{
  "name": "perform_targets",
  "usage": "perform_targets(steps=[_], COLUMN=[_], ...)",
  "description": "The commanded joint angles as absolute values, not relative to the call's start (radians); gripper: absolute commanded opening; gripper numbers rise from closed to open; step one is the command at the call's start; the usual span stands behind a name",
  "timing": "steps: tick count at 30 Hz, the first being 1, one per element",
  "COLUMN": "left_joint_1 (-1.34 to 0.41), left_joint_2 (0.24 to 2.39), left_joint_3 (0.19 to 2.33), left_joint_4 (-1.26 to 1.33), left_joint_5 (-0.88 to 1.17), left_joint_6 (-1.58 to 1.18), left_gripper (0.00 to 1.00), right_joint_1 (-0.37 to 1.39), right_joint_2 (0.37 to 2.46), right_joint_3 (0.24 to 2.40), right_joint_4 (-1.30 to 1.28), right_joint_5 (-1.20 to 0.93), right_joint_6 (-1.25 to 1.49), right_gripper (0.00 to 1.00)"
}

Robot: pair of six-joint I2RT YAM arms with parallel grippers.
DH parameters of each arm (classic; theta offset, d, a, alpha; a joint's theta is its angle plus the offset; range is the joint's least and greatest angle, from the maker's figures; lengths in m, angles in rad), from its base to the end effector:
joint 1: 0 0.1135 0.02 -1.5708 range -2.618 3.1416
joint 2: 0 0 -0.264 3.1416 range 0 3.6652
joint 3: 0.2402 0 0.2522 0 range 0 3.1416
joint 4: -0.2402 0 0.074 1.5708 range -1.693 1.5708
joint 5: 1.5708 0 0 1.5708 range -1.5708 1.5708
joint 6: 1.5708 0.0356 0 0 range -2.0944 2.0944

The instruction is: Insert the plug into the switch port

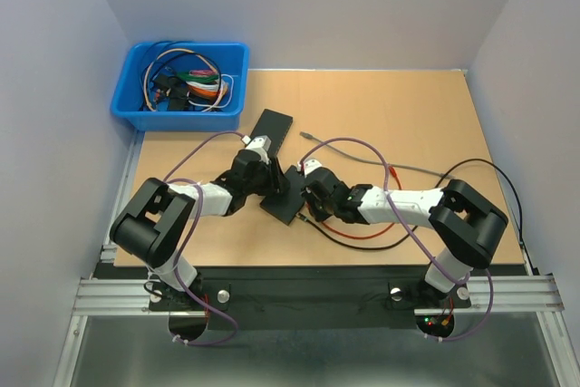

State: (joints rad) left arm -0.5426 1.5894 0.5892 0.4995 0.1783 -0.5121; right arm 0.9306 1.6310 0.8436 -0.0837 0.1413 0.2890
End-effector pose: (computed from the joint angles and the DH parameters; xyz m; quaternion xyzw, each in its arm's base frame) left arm 0.2565 -0.1621 0.1514 0.0585 0.8560 -0.3218 0.4003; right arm 0.1961 0.2549 0.1622 -0.2725 0.8969 0.1414 0.3183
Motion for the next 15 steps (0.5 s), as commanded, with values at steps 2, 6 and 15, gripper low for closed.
perform_targets(steps=[2, 6, 15], left_joint_1=[-0.629, -0.658, -0.690], left_joint_2=[1.605, 1.605, 1.612], left_joint_3=[0.552, 0.555, 0.554], left_joint_4=[0.425, 0.425, 0.423], left_joint_5=[0.271, 0.273, 0.270], left_joint_6=[-0.439, -0.423, -0.420], left_gripper=[0.57, 0.57, 0.55], right_joint_1=[0.934, 0.934, 0.934], right_joint_2=[1.585, 1.554, 1.523], right_joint_3=[0.873, 0.856, 0.825], right_joint_4=[-0.008, 0.020, 0.092], right_joint_5=[0.161, 0.178, 0.210], right_joint_6=[0.180, 0.124, 0.097], right_gripper=[0.01, 0.01, 0.00])
